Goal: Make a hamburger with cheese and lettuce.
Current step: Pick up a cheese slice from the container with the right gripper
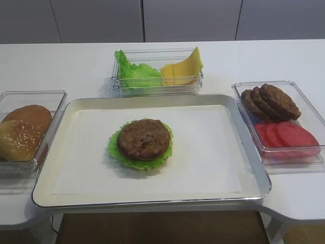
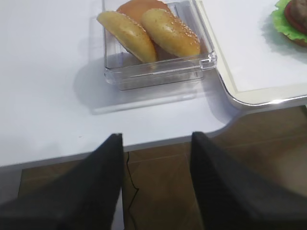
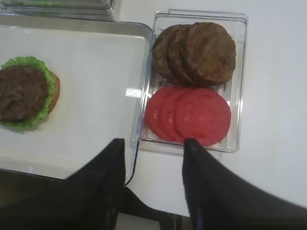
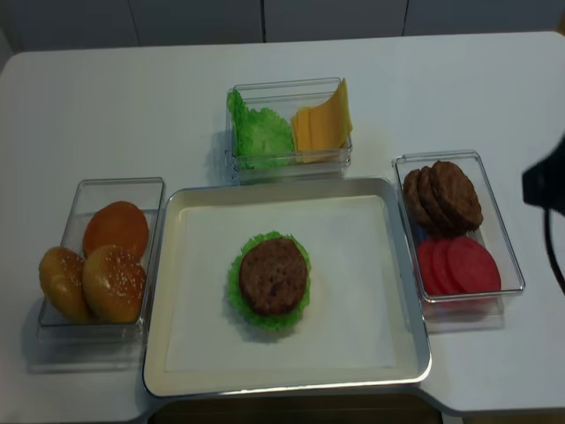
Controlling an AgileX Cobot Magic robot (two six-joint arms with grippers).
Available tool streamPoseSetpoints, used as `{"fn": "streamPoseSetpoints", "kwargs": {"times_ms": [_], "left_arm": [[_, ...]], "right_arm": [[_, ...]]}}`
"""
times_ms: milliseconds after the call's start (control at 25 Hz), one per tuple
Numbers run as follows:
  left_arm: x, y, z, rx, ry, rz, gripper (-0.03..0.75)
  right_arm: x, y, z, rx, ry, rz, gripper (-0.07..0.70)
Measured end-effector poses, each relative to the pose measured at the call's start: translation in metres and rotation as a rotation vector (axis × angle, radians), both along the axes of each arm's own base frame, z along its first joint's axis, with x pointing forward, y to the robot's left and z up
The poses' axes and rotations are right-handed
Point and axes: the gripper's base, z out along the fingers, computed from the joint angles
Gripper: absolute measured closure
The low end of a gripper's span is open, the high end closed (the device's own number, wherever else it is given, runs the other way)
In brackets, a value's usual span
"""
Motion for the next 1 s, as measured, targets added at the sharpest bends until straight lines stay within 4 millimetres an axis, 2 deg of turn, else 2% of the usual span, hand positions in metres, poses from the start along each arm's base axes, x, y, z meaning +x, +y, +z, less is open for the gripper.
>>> {"fn": "streamPoseSetpoints", "kwargs": {"times_ms": [240, 400, 600, 880, 1000], "left_arm": [[0.000, 0.000, 0.000, 0.000, 0.000, 0.000, 0.373], [0.000, 0.000, 0.000, 0.000, 0.000, 0.000, 0.373], [0.000, 0.000, 0.000, 0.000, 0.000, 0.000, 0.373], [0.000, 0.000, 0.000, 0.000, 0.000, 0.000, 0.373], [0.000, 0.000, 0.000, 0.000, 0.000, 0.000, 0.373]], "right_arm": [[0.067, 0.009, 0.016, 0.016, 0.052, -0.016, 0.314], [0.106, 0.014, 0.012, 0.038, 0.085, -0.044, 0.314], [0.151, 0.027, -0.014, 0.036, 0.162, -0.029, 0.314], [0.206, 0.074, -0.037, 0.021, 0.172, 0.067, 0.314], [0.227, 0.086, -0.049, 0.027, 0.173, 0.084, 0.314]]}}
